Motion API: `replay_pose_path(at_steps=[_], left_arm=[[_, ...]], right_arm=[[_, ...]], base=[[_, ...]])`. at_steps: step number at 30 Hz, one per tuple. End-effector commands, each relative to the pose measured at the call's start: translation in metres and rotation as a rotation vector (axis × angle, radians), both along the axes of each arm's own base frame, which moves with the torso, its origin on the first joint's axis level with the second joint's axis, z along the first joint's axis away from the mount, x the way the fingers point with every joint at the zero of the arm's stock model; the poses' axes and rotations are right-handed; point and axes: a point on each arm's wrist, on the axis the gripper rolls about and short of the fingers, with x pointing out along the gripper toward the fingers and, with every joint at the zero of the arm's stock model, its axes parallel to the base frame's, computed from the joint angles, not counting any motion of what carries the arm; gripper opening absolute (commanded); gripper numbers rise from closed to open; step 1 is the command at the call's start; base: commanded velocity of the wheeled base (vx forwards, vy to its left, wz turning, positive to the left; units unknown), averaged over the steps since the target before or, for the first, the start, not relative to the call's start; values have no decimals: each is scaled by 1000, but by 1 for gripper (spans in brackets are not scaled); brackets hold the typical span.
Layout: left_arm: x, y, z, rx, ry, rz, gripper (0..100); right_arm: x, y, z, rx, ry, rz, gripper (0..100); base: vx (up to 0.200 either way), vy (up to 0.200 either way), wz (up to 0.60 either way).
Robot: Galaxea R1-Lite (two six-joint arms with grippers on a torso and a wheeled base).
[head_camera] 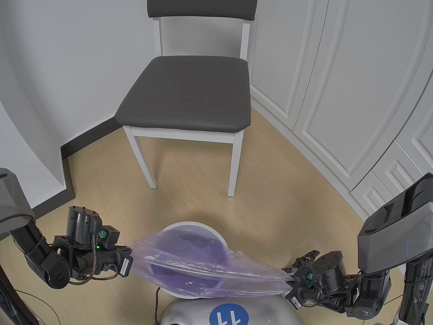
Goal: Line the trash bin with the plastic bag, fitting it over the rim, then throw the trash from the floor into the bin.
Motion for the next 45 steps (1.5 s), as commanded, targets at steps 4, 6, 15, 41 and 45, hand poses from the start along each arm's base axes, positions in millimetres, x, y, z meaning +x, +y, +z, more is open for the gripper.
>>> replay_pose_path(at_steps=[4,6,15,41,45], left_arm=[[7,13,18,-31,-81,57,0],[10,16,24,-43,-116,76,0],[23,12,34,-144,-178,136,0],[6,1,13,-104,-75,32,0],[2,5,15,-75,-84,16,0]], right_arm=[[-3,-1,19,36,-56,15,0],[-2,0,25,61,-83,12,0],[7,-2,31,115,-161,-25,0],[-30,-12,33,-33,-78,113,0],[-40,-7,31,-59,-29,169,0]], base=[[0,0,0],[0,0,0],[0,0,0],[0,0,0],[0,0,0]])
